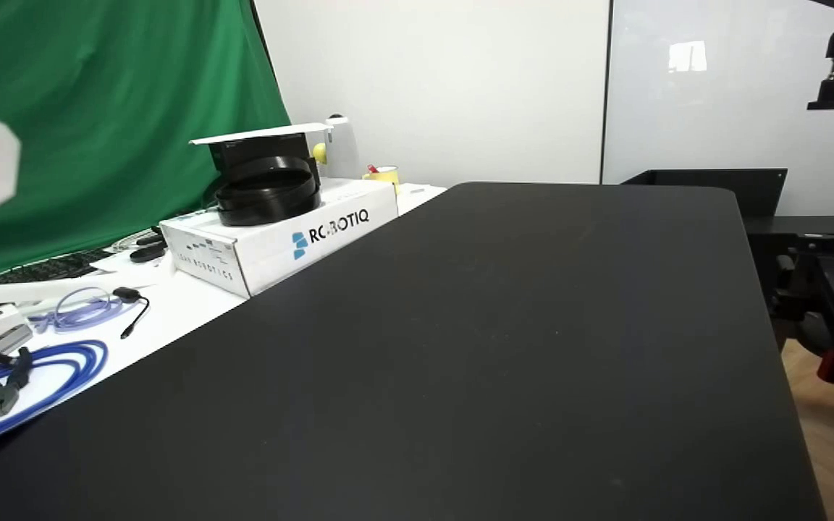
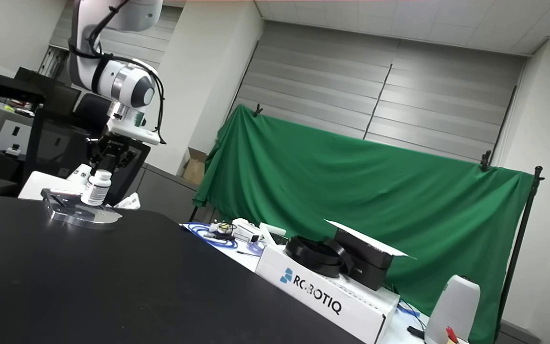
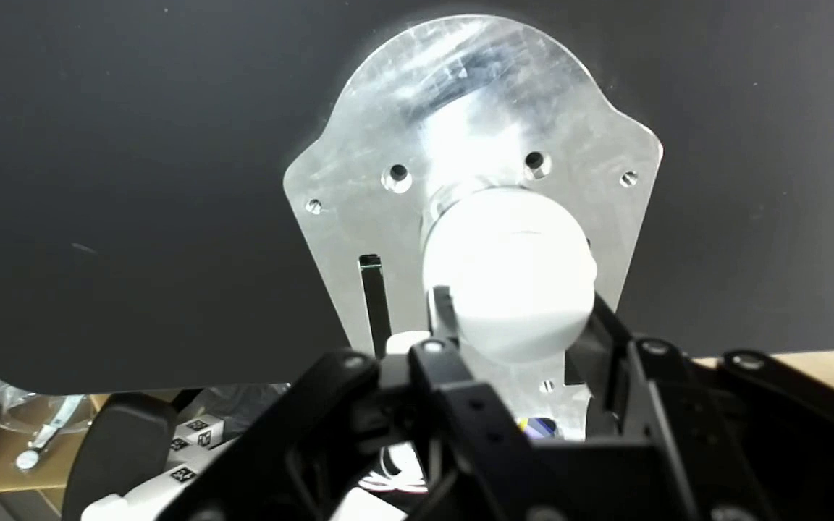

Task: Place the white bottle on top of the silver object

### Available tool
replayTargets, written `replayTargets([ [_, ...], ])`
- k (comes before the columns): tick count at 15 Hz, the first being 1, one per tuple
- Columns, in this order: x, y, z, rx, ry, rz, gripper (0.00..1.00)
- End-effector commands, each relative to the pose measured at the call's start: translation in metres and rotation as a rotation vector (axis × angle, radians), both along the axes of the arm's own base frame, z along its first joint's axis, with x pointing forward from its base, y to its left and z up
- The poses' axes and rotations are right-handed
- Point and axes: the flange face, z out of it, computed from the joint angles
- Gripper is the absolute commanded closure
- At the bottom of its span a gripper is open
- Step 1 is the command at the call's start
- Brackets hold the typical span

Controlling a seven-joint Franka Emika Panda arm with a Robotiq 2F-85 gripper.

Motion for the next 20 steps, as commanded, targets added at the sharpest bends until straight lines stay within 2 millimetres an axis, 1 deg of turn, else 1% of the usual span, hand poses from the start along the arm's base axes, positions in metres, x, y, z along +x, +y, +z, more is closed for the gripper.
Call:
replayTargets([
  [1,0.014,0.011,-0.009,-0.039,-0.002,0.074,0.82],
  [7,0.025,0.019,-0.029,-0.114,-0.034,0.139,0.82],
  [9,0.027,0.023,-0.029,-0.126,-0.04,0.145,0.82],
  [10,0.028,0.023,-0.026,-0.132,-0.04,0.142,0.32],
  [11,0.03,0.023,-0.021,-0.135,-0.041,0.138,0.31],
  [12,0.032,0.022,-0.013,-0.14,-0.041,0.128,0.27],
  [14,0.037,0.017,0.004,-0.15,-0.039,0.104,0.12],
  [16,0.042,0.011,0.023,-0.16,-0.049,0.079,0.02],
  [17,0.044,0.006,0.033,-0.164,-0.054,0.067,0.0],
  [20,0.046,-0.006,0.059,-0.173,-0.07,0.045,0.0],
])
